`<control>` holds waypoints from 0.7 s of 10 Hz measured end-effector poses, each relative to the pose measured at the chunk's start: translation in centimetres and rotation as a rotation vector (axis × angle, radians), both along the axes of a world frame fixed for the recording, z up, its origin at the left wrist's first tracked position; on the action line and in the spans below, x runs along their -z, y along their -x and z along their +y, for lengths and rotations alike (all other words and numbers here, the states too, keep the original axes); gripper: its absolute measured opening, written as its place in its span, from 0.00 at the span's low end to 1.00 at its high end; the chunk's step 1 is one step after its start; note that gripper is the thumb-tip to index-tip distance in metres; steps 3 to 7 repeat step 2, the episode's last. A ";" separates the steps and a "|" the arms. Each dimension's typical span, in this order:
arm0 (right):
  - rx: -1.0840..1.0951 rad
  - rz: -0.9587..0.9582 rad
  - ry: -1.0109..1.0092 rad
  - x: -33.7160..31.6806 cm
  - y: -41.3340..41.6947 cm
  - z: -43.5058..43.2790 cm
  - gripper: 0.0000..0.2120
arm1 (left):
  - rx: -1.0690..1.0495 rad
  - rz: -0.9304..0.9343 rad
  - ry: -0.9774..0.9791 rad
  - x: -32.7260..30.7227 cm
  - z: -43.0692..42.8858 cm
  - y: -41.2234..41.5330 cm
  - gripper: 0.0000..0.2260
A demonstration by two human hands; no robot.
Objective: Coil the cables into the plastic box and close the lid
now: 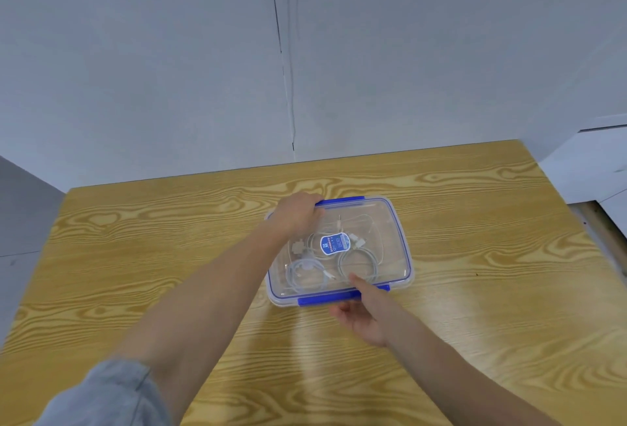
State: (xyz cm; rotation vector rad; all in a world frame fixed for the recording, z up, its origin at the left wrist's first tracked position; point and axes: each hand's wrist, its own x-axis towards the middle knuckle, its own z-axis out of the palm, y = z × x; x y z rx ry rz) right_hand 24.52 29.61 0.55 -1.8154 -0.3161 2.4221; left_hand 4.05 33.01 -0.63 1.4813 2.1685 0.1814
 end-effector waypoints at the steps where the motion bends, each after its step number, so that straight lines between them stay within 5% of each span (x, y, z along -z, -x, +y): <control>1: -0.423 -0.072 -0.128 -1.8 -1.7 1.5 0.11 | -0.033 0.118 -0.076 -0.3 -1.4 -0.8 0.16; 2: -0.670 -0.199 -0.501 -4.2 -2.4 2.8 0.06 | -0.053 0.186 -0.154 -0.9 -2.8 -1.3 0.15; 7: -0.670 -0.199 -0.501 -4.2 -2.4 2.8 0.06 | -0.053 0.186 -0.154 -0.9 -2.8 -1.3 0.15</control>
